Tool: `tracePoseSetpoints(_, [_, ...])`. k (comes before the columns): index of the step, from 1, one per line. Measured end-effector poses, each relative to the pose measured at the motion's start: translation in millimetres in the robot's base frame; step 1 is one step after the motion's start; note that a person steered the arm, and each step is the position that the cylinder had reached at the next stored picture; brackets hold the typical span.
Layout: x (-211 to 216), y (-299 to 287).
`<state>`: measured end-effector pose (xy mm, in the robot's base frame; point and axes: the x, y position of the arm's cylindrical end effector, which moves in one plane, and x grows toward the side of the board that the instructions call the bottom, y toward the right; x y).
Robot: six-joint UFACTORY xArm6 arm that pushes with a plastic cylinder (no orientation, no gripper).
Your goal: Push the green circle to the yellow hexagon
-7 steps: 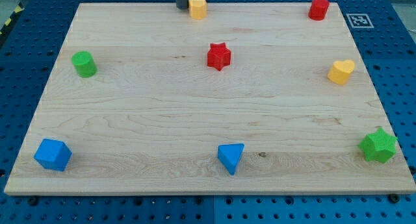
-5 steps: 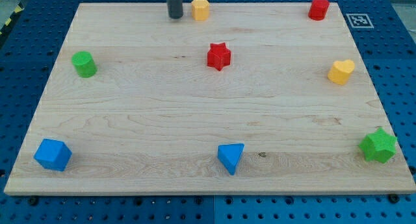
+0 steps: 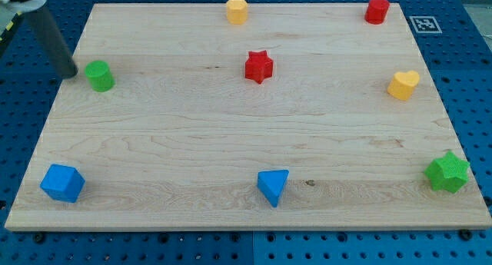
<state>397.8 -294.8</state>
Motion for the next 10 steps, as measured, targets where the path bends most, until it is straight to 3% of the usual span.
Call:
tracePoseSetpoints(1, [16.6,-2.0])
tracePoseSetpoints(4, [12.5,112.7])
tracePoseSetpoints(6, [51.7,88.3])
tracePoseSetpoints(8, [10.1,37.7])
tracePoseSetpoints(10, [-3.8,51.0])
